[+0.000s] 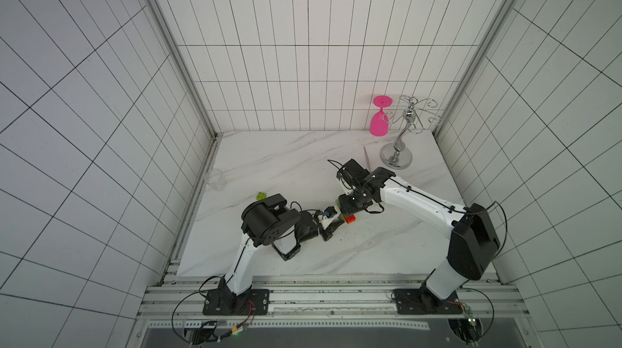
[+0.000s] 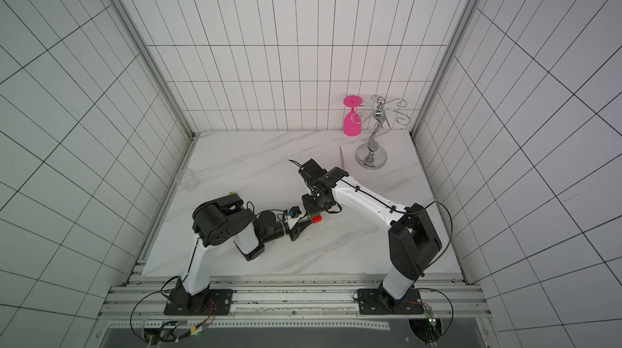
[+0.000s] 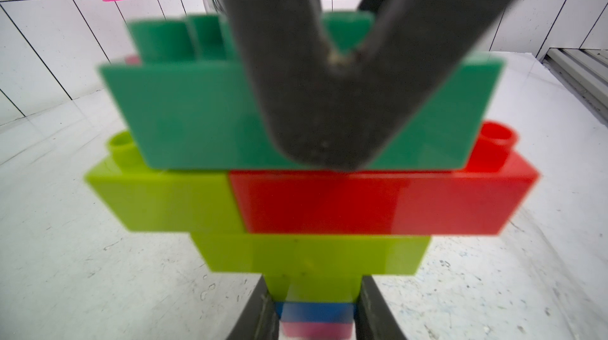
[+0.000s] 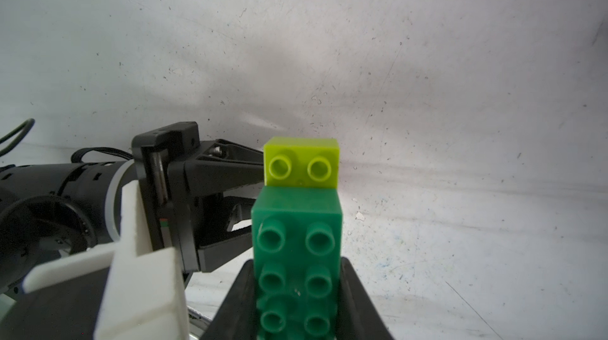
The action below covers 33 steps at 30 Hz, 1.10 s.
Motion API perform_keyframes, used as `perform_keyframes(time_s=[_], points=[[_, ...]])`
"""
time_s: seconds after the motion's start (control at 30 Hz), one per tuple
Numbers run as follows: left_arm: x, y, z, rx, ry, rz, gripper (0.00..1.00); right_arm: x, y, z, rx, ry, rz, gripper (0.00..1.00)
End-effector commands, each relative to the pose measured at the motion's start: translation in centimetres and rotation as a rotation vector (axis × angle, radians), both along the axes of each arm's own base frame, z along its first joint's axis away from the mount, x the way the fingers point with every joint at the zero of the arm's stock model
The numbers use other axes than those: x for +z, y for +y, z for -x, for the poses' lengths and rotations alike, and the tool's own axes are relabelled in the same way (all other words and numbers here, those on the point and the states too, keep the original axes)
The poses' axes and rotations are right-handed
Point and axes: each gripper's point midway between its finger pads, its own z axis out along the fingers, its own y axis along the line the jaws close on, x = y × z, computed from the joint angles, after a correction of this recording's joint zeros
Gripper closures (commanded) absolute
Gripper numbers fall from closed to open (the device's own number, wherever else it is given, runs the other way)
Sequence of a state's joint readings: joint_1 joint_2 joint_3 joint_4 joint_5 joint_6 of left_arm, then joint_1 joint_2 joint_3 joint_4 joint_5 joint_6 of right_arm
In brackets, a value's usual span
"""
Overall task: Assemble a spoon with lego
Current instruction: Assemble the lego brick with the lego brick.
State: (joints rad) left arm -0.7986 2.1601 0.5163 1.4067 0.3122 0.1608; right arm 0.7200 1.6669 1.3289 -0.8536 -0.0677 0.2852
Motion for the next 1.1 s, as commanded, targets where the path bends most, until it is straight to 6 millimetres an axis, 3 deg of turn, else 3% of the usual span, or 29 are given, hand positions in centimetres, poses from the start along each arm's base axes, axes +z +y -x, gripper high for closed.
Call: perform_keyframes(time_s=[0.0, 0.17, 0.43, 0.7, 0.87, 1.07], points=[[0.5, 0.0, 0.1, -0.008, -0.052, -0.011, 1.0, -5.7, -4.7, 2.9, -0.004, 0.181, 0.257, 0.86], [0.9, 0.0, 0.2, -0.012, -0.057, -0.006, 1.0, -6.4, -5.1, 2.9, -0.019, 0.189, 0.286, 0.86], [1.0, 0.0, 0.3, -0.014, -0.076, -0.012, 1.0, -9.8, -5.8, 4.2, -0.028, 0.283, 0.333, 0.86], [1.3, 0.1, 0.4, -0.015, -0.098, -0.022, 1.0, -11.5, -9.0, 4.7, -0.034, 0.344, 0.478, 0.86], [1.4, 0.0, 0.3, -0.014, -0.109, -0.033, 1.0, -11.8, -9.7, 4.7, -0.032, 0.36, 0.527, 0.86], [1.1, -0.1, 0.3, -0.012, -0.104, -0.031, 1.0, -11.0, -8.4, 4.2, -0.045, 0.353, 0.471, 0.85]])
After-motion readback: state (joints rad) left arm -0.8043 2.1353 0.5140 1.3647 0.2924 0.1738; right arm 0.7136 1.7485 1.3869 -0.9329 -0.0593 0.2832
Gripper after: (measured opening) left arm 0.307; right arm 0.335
